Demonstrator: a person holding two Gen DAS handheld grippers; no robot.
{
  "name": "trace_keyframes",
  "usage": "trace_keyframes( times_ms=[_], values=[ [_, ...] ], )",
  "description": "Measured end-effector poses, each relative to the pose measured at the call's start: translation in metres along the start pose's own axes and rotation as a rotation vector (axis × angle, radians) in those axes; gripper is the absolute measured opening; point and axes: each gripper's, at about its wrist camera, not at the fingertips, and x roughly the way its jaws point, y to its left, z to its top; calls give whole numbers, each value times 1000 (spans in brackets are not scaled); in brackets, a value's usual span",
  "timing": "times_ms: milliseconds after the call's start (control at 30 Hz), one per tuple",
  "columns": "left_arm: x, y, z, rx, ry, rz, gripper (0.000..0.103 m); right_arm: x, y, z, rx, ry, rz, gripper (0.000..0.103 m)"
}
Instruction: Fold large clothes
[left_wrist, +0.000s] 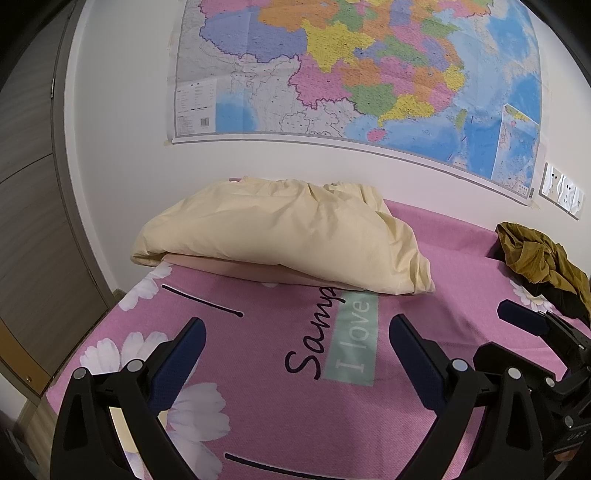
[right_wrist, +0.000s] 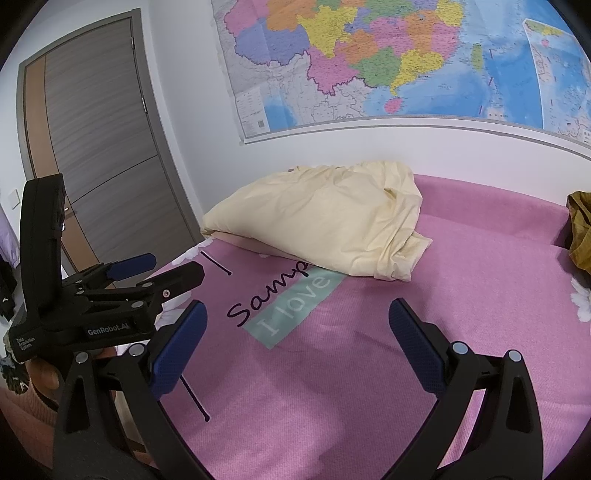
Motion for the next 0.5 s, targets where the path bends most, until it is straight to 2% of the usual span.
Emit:
trace_keyframes(
  times_ms=[500],
  values=[
    [1, -2, 1, 3, 0, -3, 96, -1, -3, 2, 5, -2, -1, 97]
  ],
)
